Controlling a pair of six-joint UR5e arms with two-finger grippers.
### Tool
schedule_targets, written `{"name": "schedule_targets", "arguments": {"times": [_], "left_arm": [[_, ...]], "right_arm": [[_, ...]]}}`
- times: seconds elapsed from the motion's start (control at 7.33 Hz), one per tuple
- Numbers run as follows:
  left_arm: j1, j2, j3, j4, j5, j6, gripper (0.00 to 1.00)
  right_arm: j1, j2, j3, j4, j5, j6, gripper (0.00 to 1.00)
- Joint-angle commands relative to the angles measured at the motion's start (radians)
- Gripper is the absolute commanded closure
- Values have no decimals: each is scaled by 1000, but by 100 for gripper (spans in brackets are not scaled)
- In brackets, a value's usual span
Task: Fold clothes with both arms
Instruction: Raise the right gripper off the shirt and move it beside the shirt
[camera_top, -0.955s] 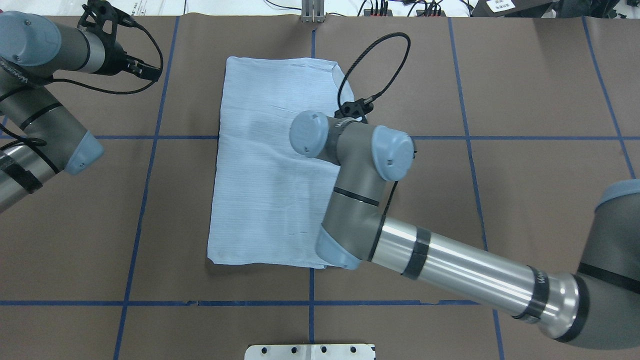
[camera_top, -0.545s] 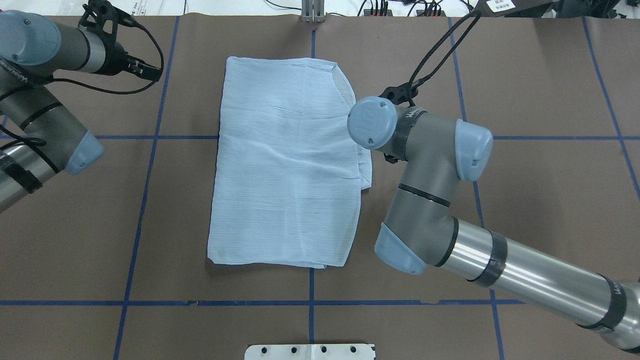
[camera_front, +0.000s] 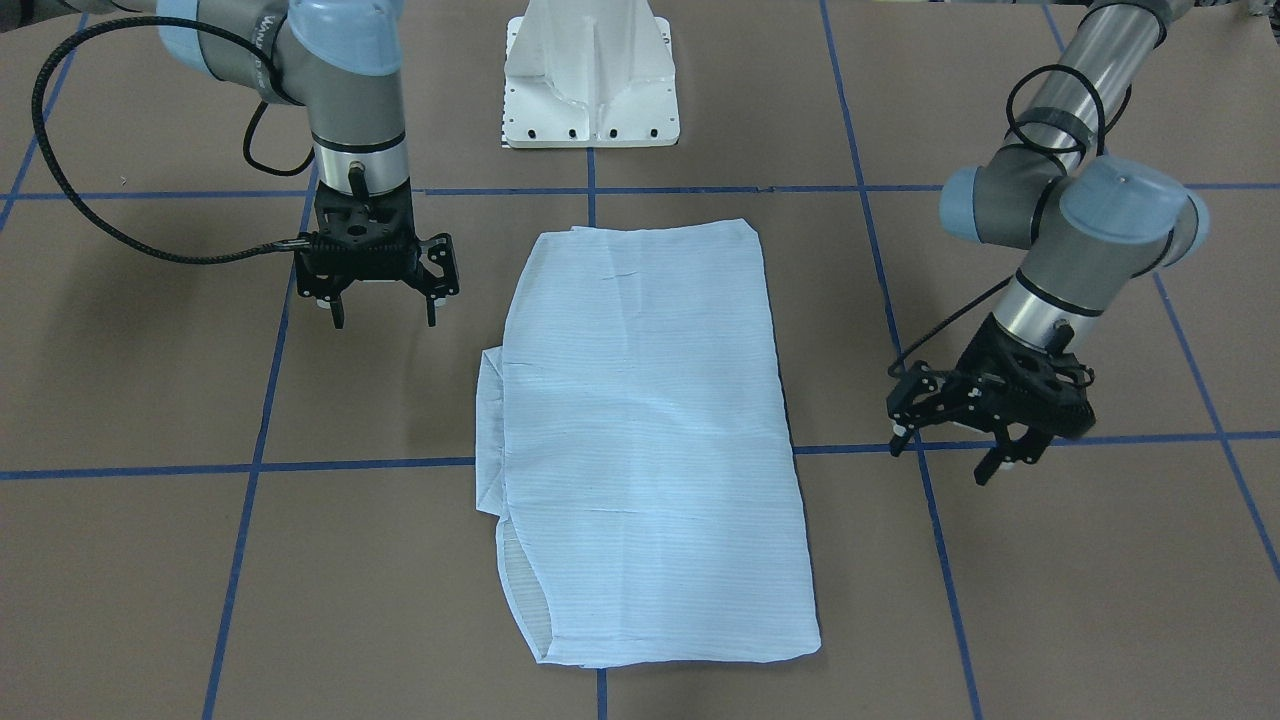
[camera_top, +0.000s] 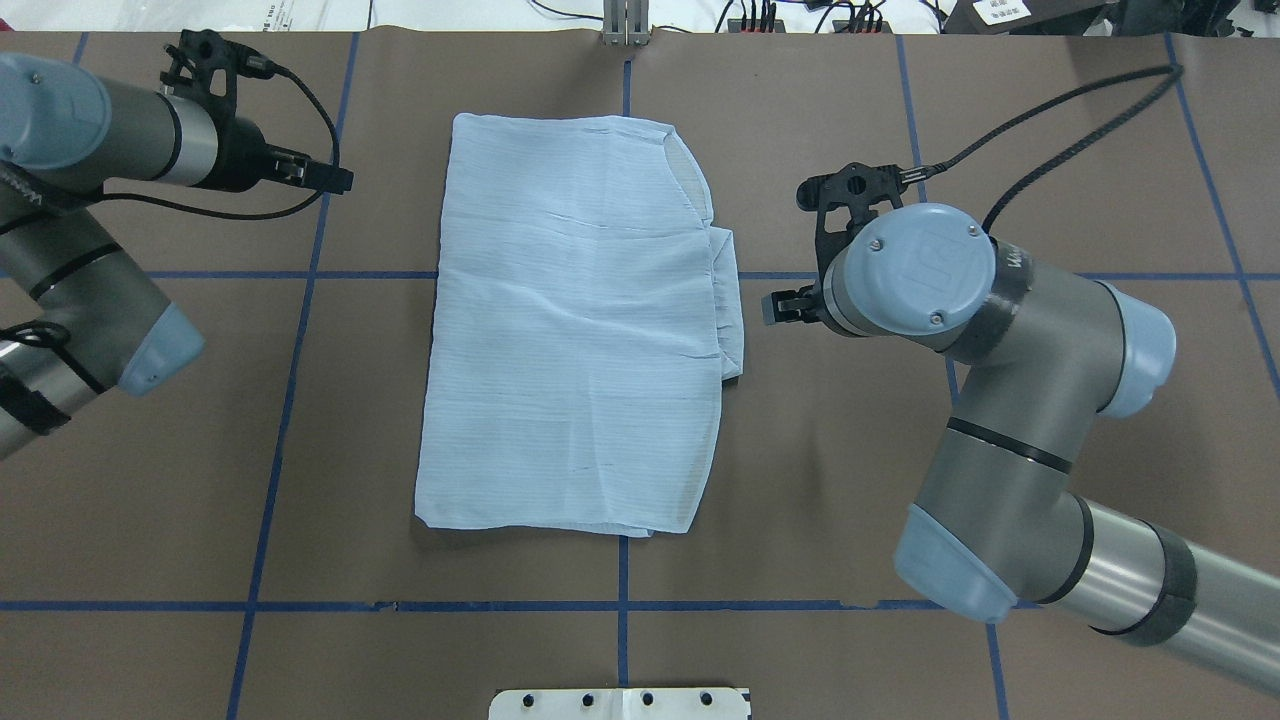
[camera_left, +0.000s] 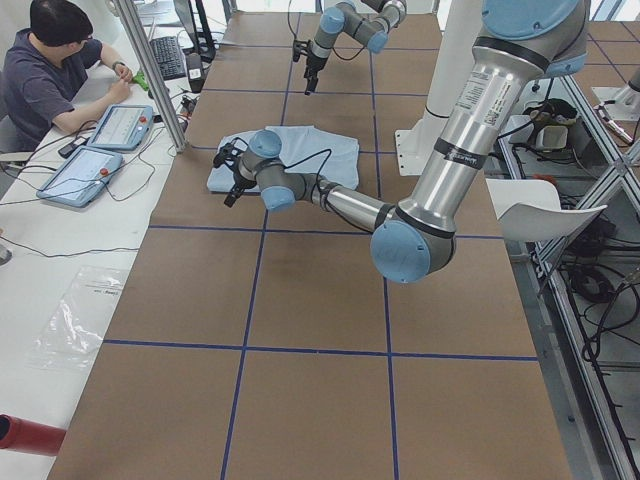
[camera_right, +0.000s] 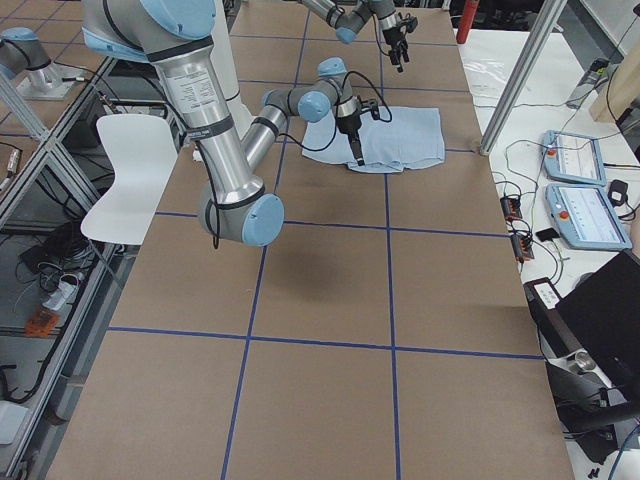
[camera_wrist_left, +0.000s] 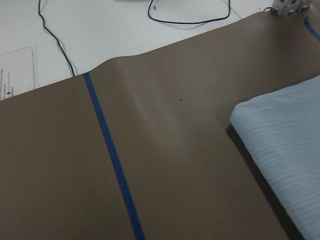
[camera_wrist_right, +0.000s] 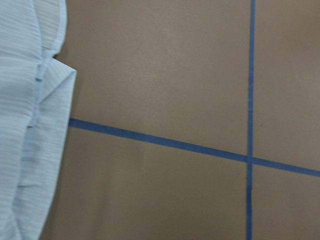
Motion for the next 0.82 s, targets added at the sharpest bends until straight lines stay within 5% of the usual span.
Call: {"name": "schedule_targets", "arguments": {"times": [0.0, 0.41, 0.68], "left_arm": [[153, 159, -231, 0, 35, -241, 0], [458, 206, -299, 11, 291, -529, 0], [512, 206, -299, 54, 328, -531, 0]], "right_arm": [[-57, -90, 12, 258, -44, 214, 0], [-158, -84, 12, 262, -186, 425, 0], [-174, -84, 7, 262, -196, 424, 0]]}}
